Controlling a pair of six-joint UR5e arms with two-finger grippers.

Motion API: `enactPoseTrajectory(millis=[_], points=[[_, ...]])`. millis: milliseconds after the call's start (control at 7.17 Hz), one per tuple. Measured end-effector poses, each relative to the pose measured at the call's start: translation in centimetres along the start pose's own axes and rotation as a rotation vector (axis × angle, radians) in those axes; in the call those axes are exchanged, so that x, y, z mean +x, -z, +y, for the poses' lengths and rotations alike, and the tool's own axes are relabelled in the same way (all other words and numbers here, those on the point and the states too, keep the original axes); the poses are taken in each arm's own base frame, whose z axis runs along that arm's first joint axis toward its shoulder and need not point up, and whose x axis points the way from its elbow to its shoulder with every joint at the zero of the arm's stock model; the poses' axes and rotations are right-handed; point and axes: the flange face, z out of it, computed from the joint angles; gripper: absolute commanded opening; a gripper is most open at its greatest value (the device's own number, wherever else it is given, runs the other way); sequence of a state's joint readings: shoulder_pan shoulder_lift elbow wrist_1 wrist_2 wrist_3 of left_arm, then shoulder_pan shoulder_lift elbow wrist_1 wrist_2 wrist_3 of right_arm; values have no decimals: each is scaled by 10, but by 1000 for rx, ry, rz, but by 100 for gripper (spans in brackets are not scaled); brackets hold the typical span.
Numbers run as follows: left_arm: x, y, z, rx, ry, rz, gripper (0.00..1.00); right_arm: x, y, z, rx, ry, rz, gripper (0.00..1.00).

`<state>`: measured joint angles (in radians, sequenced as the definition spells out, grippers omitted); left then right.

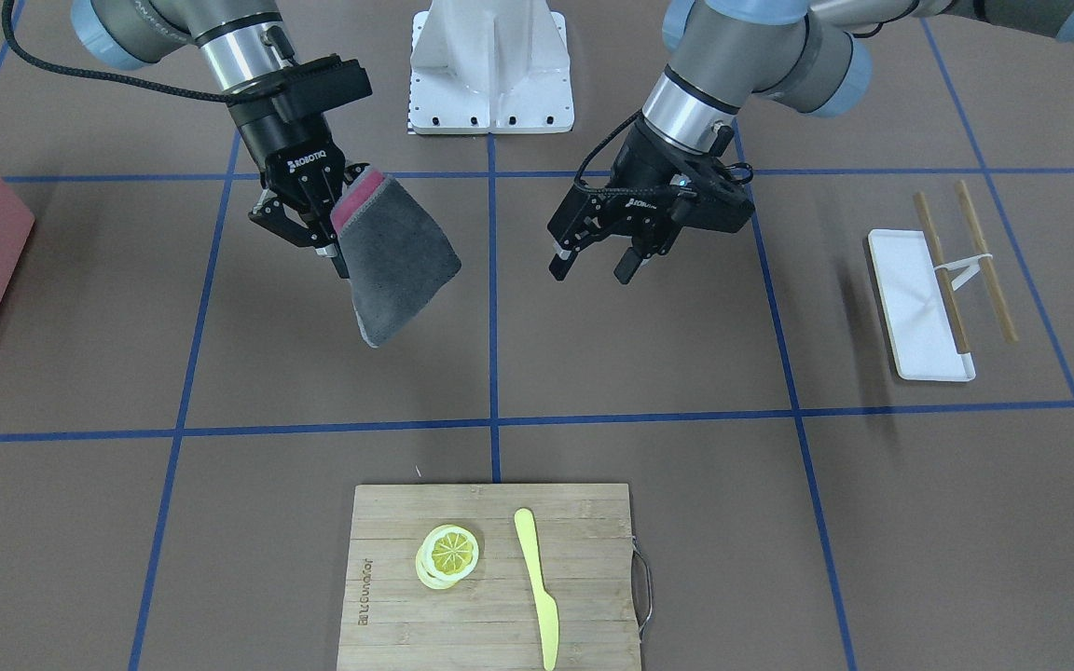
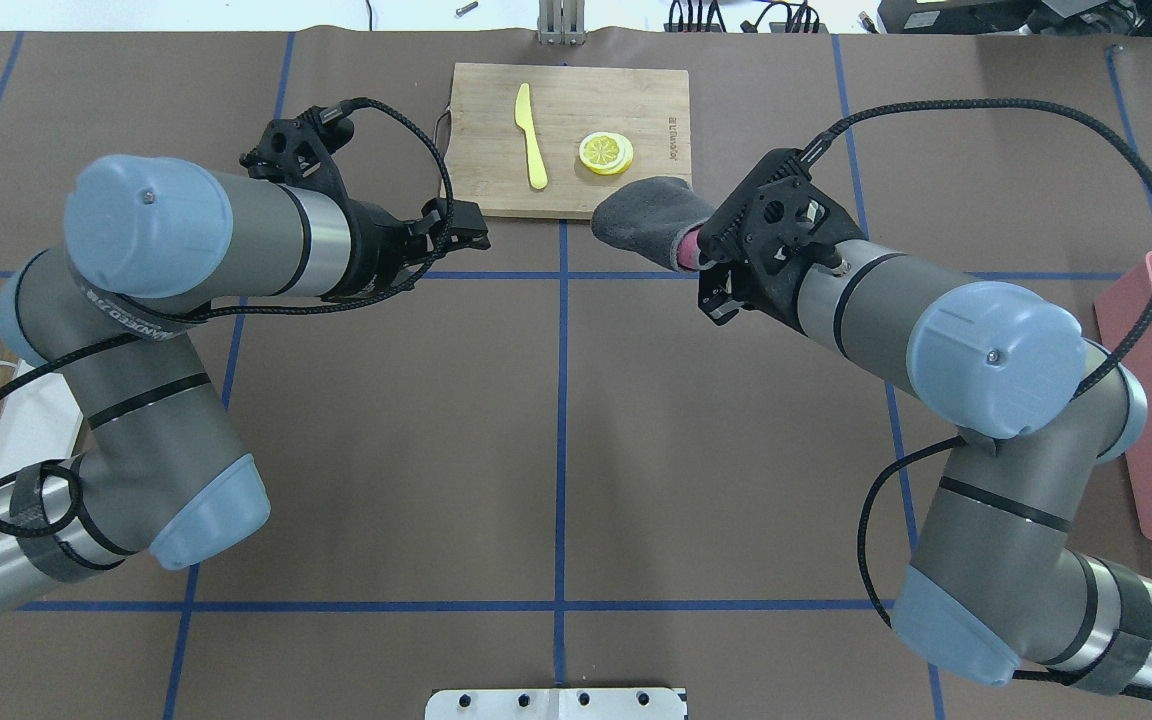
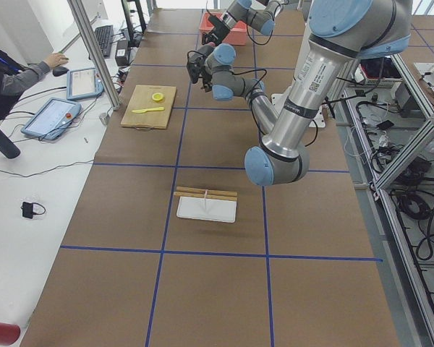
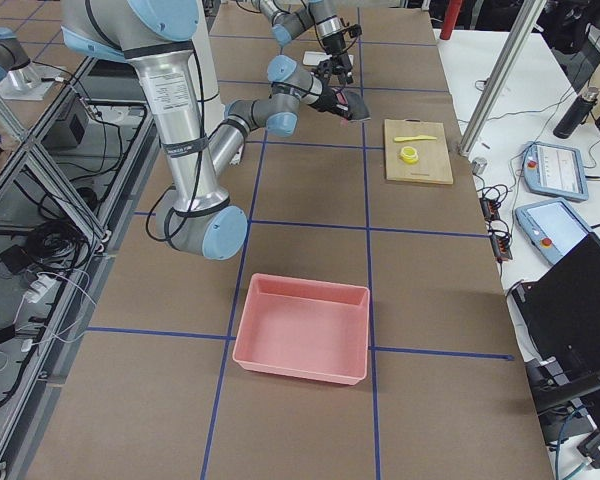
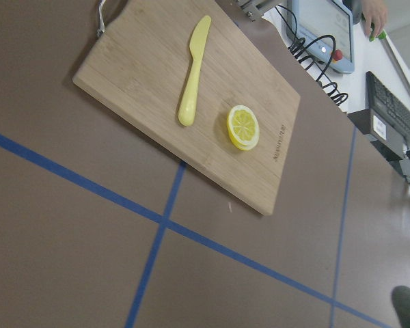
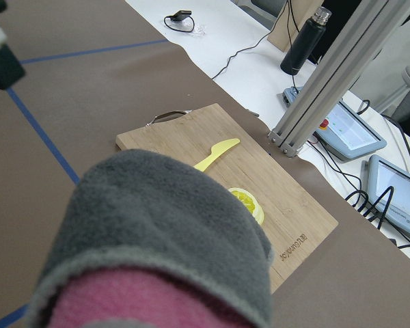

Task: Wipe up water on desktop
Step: 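Grasp the cloth with the right gripper while the left gripper releases and withdraws, then lower the cloth onto the table with the right gripper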

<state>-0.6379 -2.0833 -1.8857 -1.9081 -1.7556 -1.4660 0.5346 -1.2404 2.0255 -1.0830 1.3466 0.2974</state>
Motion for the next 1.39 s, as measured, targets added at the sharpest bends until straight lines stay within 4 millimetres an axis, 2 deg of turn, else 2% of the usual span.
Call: enactPoseTrajectory(millis=[139, 279, 558, 697, 837, 976, 1255, 1394], points=[[-9, 12, -1, -21, -168, -148, 99, 8, -1, 6, -10, 0, 14, 0], [-24, 23, -12, -51, -332, -284, 99, 15, -2, 11, -19, -2, 27, 0], [-67, 49, -70, -103, -642, -486, 99, 27, -5, 28, -53, -2, 49, 0], [-102, 67, -108, -147, -782, -572, 99, 34, -6, 36, -72, 6, 57, 0], [-146, 92, -149, -192, -880, -643, 99, 42, -6, 39, -101, 16, 59, 0], [-198, 124, -192, -247, -905, -678, 99, 50, -5, 41, -146, 21, 66, 0], [-322, 187, -275, -382, -811, -593, 99, 58, -2, 43, -249, 10, 101, 0], [-390, 213, -310, -449, -833, -552, 99, 60, -2, 45, -274, -37, 118, 0]])
